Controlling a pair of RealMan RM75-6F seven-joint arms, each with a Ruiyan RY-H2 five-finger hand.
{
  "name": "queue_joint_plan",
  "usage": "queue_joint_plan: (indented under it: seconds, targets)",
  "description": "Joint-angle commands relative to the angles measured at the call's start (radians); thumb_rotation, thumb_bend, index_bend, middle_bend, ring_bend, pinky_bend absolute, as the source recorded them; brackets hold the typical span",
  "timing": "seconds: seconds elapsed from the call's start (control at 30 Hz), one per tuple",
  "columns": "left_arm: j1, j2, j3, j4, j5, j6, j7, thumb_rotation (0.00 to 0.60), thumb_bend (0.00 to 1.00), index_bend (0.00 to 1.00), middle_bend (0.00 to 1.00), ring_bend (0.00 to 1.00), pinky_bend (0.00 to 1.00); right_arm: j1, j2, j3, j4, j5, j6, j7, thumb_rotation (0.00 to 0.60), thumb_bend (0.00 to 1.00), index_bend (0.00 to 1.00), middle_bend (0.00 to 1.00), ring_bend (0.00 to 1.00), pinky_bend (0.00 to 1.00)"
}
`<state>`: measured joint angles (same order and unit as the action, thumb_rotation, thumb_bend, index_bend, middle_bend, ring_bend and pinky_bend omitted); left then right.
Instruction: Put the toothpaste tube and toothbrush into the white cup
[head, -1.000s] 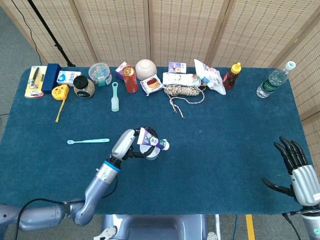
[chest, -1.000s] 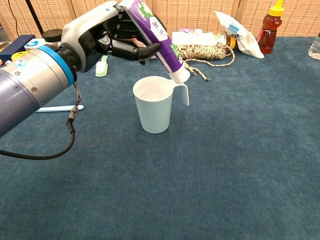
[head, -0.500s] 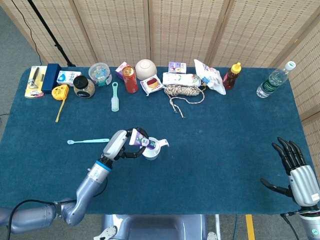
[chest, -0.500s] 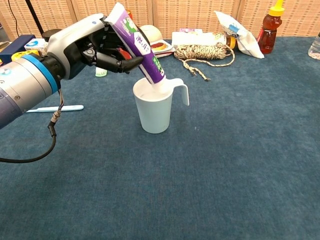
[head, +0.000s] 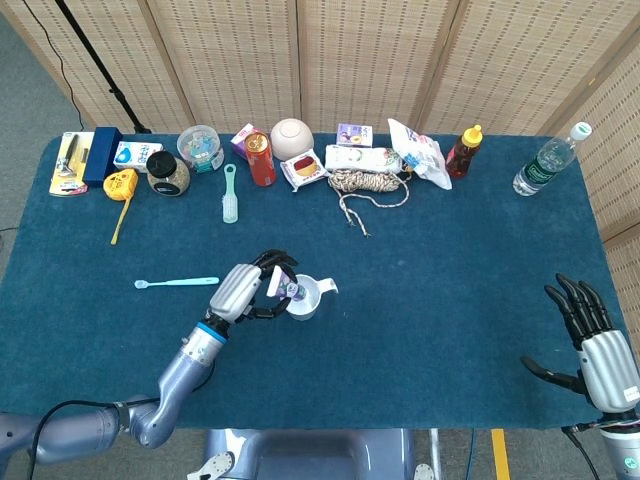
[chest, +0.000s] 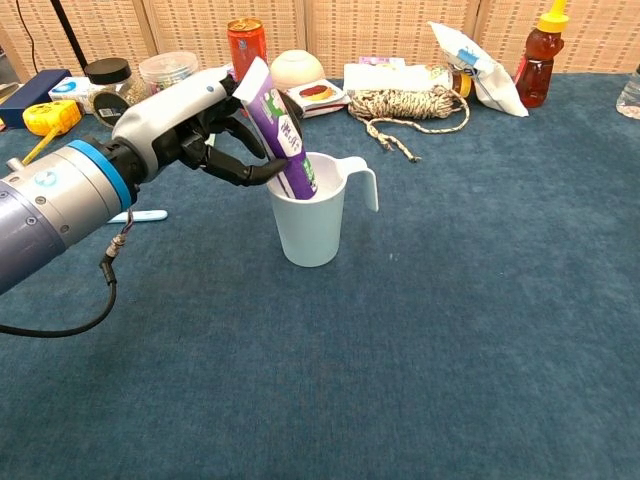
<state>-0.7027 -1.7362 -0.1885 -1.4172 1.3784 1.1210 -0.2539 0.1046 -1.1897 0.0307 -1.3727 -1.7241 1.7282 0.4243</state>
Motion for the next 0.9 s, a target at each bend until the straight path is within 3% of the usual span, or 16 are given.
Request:
queue_joint_plan:
  seconds: [0.03,0.2,0.6,0.7,0.9]
  targets:
    - [0.001,-0.004,0.003,0.002,0.020,0.010,-0.017,0.600,0.35,0.25,0.00,0.00,0.27,0.000,0.000,0.000,0.000,-0.001,0.000,0.000,0.600,0.00,0.00,0.00,0.00,0.00]
    - [0.006,0.004,0.001,-0.003,0.039,0.027,-0.034,0.600,0.35,0.12,0.00,0.00,0.27,0.001,-0.001,-0.001,0.001,-0.002,-0.002,-0.001,0.600,0.00,0.00,0.00,0.00,0.00]
    - [0.038,0.133,-0.007,-0.089,0.067,0.073,0.003,0.600,0.35,0.01,0.00,0.00,0.24,-0.001,0.000,-0.002,-0.005,-0.006,0.003,-0.007,0.600,0.00,0.00,0.00,0.00,0.00]
    - [0.062,0.204,-0.009,-0.134,0.009,0.055,0.072,0.600,0.35,0.00,0.00,0.00,0.18,-0.001,0.001,-0.002,-0.005,-0.005,0.003,-0.006,0.600,0.00,0.00,0.00,0.00,0.00]
    - [0.082,0.356,0.025,-0.179,-0.157,-0.046,0.353,0.600,0.34,0.00,0.00,0.00,0.04,0.000,-0.001,-0.006,-0.011,-0.015,0.003,-0.015,0.600,0.00,0.00,0.00,0.00,0.00]
